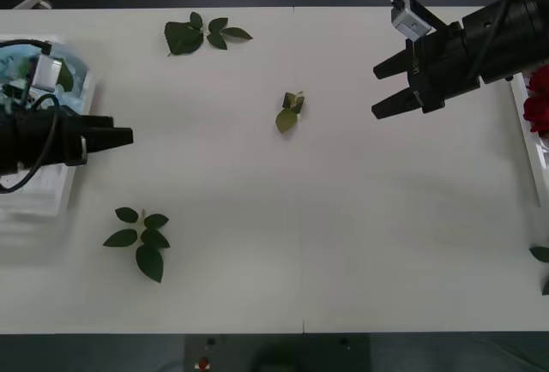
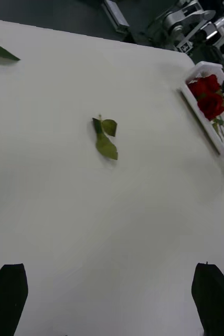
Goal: Put the red flowers into the right box and the blue flowers into the left box
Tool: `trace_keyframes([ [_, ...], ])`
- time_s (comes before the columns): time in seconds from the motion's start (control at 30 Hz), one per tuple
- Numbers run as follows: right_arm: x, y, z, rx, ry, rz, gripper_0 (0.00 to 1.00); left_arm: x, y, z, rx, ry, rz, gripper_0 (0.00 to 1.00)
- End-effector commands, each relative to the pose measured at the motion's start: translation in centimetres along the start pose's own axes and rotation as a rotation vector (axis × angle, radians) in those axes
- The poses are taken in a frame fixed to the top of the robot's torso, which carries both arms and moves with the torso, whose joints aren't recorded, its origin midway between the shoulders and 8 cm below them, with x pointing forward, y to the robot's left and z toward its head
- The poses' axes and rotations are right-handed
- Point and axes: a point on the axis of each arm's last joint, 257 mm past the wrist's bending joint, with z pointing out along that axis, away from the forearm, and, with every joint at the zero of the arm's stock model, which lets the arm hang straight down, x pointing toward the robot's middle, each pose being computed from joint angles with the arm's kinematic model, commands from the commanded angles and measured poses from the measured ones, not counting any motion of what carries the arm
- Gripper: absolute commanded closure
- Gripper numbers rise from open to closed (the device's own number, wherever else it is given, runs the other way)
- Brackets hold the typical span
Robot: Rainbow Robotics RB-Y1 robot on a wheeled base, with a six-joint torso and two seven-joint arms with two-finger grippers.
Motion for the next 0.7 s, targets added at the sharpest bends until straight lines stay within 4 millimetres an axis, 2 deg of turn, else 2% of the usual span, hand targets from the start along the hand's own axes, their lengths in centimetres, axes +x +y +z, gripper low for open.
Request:
trace_keyframes([
  [0.03,-0.2,-0.3,-0.5,0.012,0.002,-0.016,0.13,-2.2,-2.9,1.9,0.061,0.010,0.090,0.09],
  [0.13,-0.2,-0.3,-0.5,0.012,0.002,-0.016,0.13,-2.9,-4.5,3.7,0.100,-0.001,0.129,0.09],
  [0.27,-0.2,-0.3,-0.5,0.012,0.002,-0.016,0.13,-3.8,-5.1,5.2,0.107,-0.031,0.150,0.09],
  [0.37,-0.2,-0.3,-0.5,0.012,0.002,-0.016,0.14,-5.4,-5.8,6.4,0.107,-0.074,0.158,0.09],
  [0.53,-0.2,-0.3,-0.5,0.012,0.002,-0.016,0.13,-7.3,-5.7,7.6,0.077,-0.115,0.175,0.09],
  [0.7,-0.2,-0.3,-0.5,0.012,0.002,-0.016,0.14,-7.3,-5.9,8.0,0.074,-0.114,0.185,0.09],
])
